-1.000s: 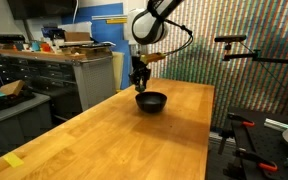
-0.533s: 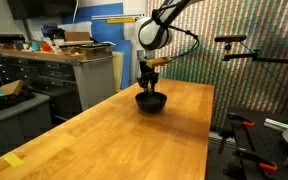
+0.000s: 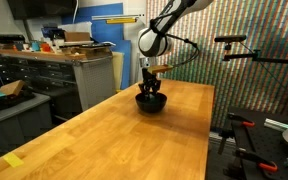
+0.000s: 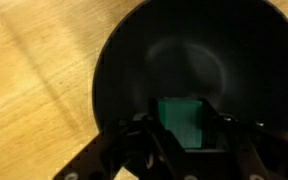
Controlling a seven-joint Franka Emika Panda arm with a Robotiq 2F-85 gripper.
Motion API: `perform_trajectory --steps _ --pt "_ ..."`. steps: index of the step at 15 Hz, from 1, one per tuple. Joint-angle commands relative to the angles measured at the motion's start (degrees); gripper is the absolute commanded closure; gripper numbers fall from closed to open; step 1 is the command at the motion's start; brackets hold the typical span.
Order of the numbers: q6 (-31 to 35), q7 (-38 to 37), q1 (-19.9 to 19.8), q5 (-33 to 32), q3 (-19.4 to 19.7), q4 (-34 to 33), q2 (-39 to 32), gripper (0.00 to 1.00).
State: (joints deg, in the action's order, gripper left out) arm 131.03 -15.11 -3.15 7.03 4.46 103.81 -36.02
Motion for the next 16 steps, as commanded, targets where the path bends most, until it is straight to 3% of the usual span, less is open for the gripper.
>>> perform_trajectory --steps 1,3,6,16 --pt "-1.6 3.9 -2.7 4.0 -1.9 -2.8 -1.4 0.33" --pt "-1.7 4.6 -3.4 5.2 -2.1 -2.9 -1.2 0.27" --pt "-1.8 4.7 -3.9 6.0 -1.7 -2.4 0.2 0.02" --pt "1.1 -1.8 -0.8 -1.2 3.8 6.5 13.7 0.00"
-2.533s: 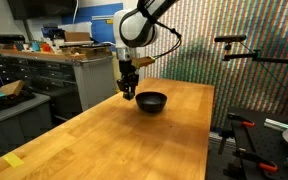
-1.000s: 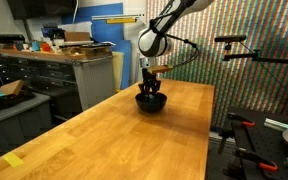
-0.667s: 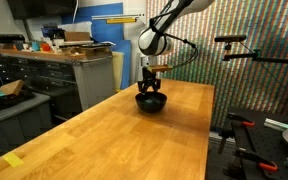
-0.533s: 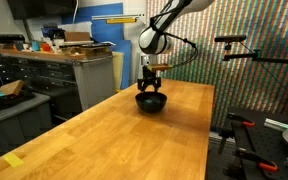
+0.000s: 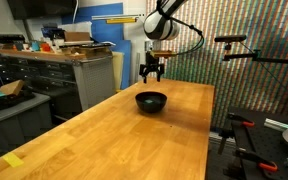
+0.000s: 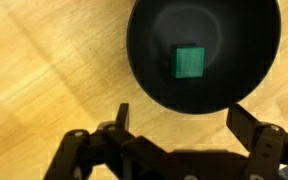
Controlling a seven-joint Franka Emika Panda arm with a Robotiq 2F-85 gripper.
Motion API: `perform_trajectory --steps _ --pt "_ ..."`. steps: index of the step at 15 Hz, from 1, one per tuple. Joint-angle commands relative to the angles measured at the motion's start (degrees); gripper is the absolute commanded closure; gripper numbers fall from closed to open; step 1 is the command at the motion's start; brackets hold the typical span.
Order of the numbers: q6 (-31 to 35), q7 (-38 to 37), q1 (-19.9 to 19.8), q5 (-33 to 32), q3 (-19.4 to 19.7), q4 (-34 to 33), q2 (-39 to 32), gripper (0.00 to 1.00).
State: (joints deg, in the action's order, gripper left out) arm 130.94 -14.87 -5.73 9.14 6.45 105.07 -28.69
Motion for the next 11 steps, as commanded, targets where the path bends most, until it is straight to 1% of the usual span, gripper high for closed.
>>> perform_trajectory --steps 1,4,6,7,11 --pt "1.0 -1.1 1.9 -4.8 1.8 6.2 7.9 0.00" --pt "0.7 0.1 2.0 -8.3 1.5 8.6 12.0 0.00" --pt "-0.4 0.5 1.9 -9.3 1.1 9.5 14.2 0.00" --pt "-0.1 -0.1 1.4 -7.8 0.8 6.3 10.2 0.00" --pt "-0.2 0.1 1.5 -8.3 0.7 8.1 12.5 0.00"
